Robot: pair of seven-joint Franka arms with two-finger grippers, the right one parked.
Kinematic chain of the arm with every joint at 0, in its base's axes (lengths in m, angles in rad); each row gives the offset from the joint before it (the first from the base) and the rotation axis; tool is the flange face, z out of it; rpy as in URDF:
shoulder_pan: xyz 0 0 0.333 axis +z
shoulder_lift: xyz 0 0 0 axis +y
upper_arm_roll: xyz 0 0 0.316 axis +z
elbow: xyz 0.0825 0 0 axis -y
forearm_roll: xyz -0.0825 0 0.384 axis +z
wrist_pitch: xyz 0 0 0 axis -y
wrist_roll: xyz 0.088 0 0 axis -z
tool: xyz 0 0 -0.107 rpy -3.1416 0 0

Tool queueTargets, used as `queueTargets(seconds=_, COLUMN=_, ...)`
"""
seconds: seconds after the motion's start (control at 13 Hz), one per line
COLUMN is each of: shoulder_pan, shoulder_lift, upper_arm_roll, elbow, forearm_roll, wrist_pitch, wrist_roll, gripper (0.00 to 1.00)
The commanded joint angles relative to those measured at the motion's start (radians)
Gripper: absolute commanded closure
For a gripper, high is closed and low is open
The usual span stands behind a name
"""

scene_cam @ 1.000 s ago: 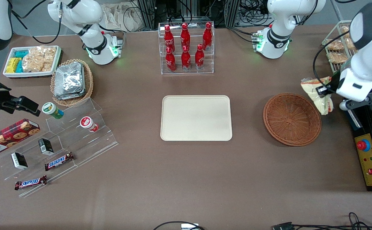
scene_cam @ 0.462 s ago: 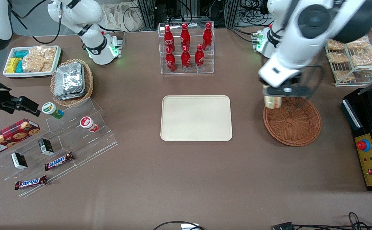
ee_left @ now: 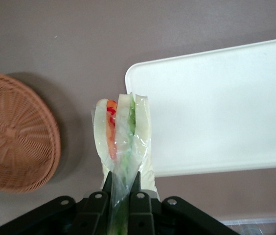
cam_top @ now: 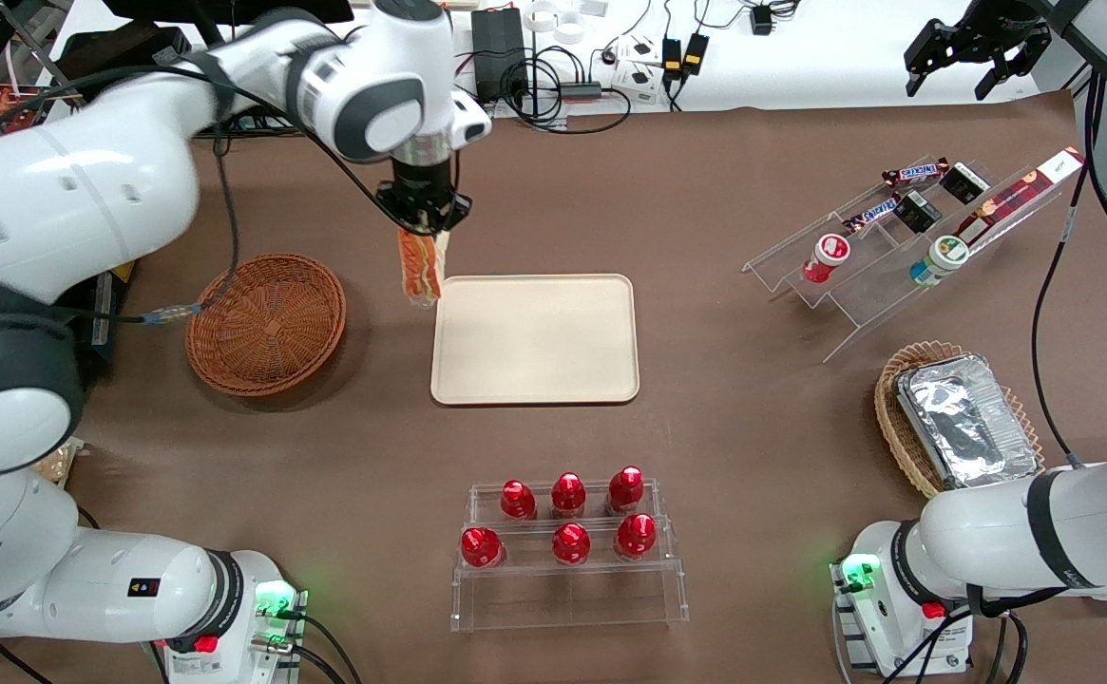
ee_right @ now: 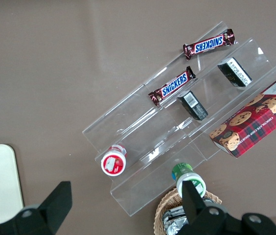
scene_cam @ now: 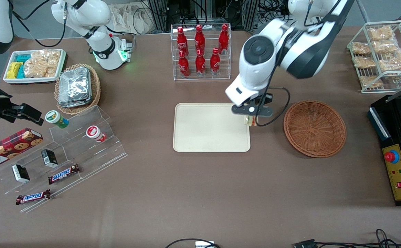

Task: Place sandwich from basket to tray
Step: 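Lower the sandwich onto the cream tray and open the left gripper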

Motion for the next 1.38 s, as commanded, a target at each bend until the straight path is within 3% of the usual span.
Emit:
queueTargets(seconds=0.0, shoulder_pan=-0.014, shoulder_lift=0.13, upper_arm_roll=0.0, elbow=-0.067, forearm_roll=0.106, wrist_pitch=0.166, wrist_roll=-0.109, gripper=0.93)
queueTargets(seconds=0.31, shoulder_pan=-0.014, shoulder_lift=0.295, upper_arm_roll=0.004, elbow=-0.107, forearm_roll=0.301, wrist_pitch=0.305, wrist_roll=-0.24, gripper=0.93)
queueTargets(seconds=0.77, shoulder_pan=-0.012, shoulder_lift=0.338, upper_arm_roll=0.004, elbow=-0.11, forearm_roll=0.323, wrist_pitch=0.352, wrist_roll=-0.303, gripper=0.91)
queueTargets(seconds=0.85, shoulder_pan=-0.012, shoulder_lift=0.338, upper_arm_roll=0.004, elbow=-0.109, forearm_roll=0.318, wrist_pitch=0.352, wrist_roll=-0.305, gripper=0.66)
queueTargets(seconds=0.92, shoulder_pan=-0.008, shoulder_lift=0.336, upper_arm_roll=0.004, elbow=-0.109, forearm_roll=0.314, wrist_pitch=0.351, wrist_roll=-0.306, gripper=0.01)
queueTargets(seconds=1.31, shoulder_pan=0.0, shoulder_lift=0.233, upper_arm_roll=0.0, elbow=-0.101, forearm_roll=0.295, wrist_pitch=0.271, wrist_roll=-0.297, gripper=0.0)
